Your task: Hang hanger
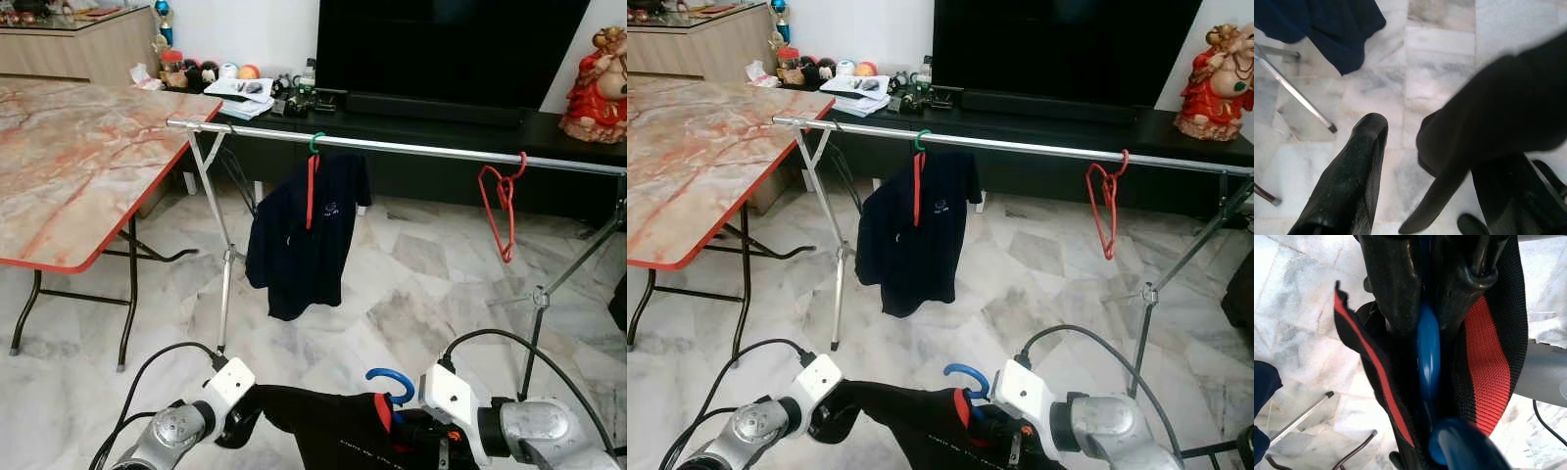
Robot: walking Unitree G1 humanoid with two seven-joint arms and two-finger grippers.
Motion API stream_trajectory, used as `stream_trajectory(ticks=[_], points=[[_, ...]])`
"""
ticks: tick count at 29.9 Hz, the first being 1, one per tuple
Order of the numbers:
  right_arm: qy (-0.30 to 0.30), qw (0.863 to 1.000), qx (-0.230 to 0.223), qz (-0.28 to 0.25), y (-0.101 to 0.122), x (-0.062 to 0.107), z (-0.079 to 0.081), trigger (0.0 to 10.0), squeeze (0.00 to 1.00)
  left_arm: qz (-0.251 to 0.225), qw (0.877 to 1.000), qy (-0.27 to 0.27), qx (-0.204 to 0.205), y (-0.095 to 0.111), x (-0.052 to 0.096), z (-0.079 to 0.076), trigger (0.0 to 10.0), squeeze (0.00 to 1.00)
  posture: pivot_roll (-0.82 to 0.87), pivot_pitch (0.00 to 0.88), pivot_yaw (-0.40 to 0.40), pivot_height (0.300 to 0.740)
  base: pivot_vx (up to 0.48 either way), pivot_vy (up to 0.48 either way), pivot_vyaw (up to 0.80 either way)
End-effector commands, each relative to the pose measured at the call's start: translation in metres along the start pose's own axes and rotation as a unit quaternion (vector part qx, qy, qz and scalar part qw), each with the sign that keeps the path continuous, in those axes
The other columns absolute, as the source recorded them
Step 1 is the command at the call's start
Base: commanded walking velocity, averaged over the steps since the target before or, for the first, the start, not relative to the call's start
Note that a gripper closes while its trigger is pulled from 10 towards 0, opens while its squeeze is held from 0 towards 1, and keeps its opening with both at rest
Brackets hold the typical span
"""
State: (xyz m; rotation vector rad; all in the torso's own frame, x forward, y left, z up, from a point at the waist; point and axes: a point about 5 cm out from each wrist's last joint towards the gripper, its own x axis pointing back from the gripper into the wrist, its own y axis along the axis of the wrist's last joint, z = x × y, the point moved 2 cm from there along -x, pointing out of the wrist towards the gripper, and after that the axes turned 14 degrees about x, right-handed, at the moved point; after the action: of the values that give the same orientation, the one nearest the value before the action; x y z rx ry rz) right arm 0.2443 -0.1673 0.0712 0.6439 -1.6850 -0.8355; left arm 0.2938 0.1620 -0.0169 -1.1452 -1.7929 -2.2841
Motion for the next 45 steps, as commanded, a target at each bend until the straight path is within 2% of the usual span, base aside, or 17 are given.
stream_trajectory(ticks=[1, 2, 3, 20, 31, 42, 45], points=[[-0.009, 1.0, 0.015, -0.016, 0.009, 0.008, -0.004, 10.0, 0.0, 0.019, 1.0, -0.011, -0.002, -0.01, 0.002, -0.004, 10.0, 0.0, -0.04, 0.021, -0.038, 0.74, 0.0, 0.0, 0.0], [-0.01, 1.0, 0.015, -0.016, 0.009, 0.008, -0.004, 10.0, 0.0, 0.019, 1.0, -0.01, -0.004, -0.01, 0.002, -0.004, 3.8, 0.0, -0.04, 0.021, -0.038, 0.74, 0.0, 0.0, 0.0], [-0.01, 1.0, 0.015, -0.015, 0.009, 0.008, -0.004, 10.0, 0.0, 0.018, 1.0, -0.009, 0.0, -0.01, 0.002, -0.004, 0.0, 0.0, -0.04, 0.021, -0.038, 0.74, 0.0, 0.0, 0.0], [-0.008, 1.0, 0.015, -0.025, 0.012, 0.005, -0.003, 10.0, 0.0, 0.0, 1.0, -0.003, 0.027, -0.007, 0.002, -0.003, 0.0, 0.0, -0.03, 0.035, -0.038, 0.74, 0.0, 0.0, 0.0], [-0.011, 1.0, 0.014, -0.02, 0.011, 0.001, -0.004, 10.0, 0.0, -0.002, 1.0, 0.003, 0.027, -0.007, 0.002, -0.002, 0.0, 0.0, -0.03, 0.042, -0.041, 0.74, 0.0, 0.0, 0.0], [-0.015, 1.0, 0.013, -0.01, 0.007, 0.002, -0.004, 10.0, 0.0, -0.012, 0.996, 0.064, 0.056, -0.006, 0.006, 0.015, 0.0, 0.0, -0.03, 0.043, -0.042, 0.74, 0.0, 0.0, 0.0], [-0.019, 1.0, 0.011, -0.005, 0.004, 0.003, -0.005, 10.0, 0.0, -0.017, 0.99, 0.114, 0.083, -0.006, 0.01, 0.029, 0.0, 0.0, -0.03, 0.042, -0.042, 0.74, 0.0, 0.0, 0.0]])
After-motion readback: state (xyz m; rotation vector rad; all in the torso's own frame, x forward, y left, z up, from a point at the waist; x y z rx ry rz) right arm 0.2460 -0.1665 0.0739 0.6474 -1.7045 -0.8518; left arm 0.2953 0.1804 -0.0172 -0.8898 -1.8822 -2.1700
